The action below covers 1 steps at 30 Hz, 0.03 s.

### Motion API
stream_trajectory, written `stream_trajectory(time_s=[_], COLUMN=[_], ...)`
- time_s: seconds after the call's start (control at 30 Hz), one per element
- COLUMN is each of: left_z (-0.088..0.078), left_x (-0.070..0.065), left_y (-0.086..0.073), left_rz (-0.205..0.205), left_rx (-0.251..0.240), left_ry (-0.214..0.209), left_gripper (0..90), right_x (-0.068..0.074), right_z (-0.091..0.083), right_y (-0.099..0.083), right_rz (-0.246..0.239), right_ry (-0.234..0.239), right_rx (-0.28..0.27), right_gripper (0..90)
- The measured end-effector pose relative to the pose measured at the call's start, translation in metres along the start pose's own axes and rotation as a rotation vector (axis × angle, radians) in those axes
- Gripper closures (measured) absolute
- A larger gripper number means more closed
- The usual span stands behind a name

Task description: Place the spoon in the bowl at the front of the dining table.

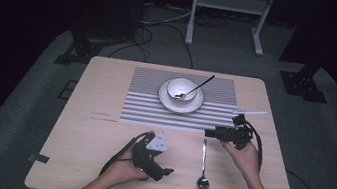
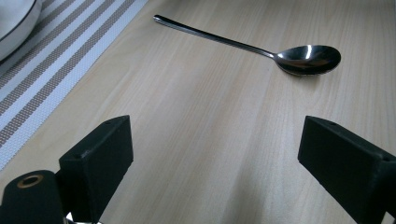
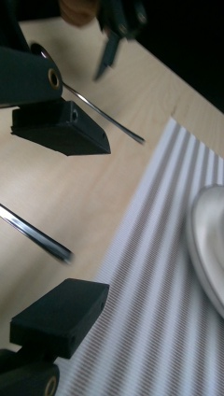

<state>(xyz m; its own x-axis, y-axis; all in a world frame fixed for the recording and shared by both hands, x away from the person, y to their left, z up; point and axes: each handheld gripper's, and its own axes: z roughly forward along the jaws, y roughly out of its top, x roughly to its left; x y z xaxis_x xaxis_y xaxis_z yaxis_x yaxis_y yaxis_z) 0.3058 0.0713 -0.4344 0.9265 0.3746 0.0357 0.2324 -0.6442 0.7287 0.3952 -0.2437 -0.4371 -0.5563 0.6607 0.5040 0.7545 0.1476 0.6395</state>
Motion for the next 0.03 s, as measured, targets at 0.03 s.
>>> stream_trajectory(time_s=[0.03], left_z=[0.0000], left_x=[0.0000], left_y=[0.0000], left_rz=[0.000], left_rx=[0.000], left_ry=[0.000], left_gripper=[9.3], right_x=[0.0027], right_z=[-0.0012], right_y=[-0.0056], right_rz=[-0.003], right_ry=[0.002], right_rx=[0.014], right_gripper=[25.9])
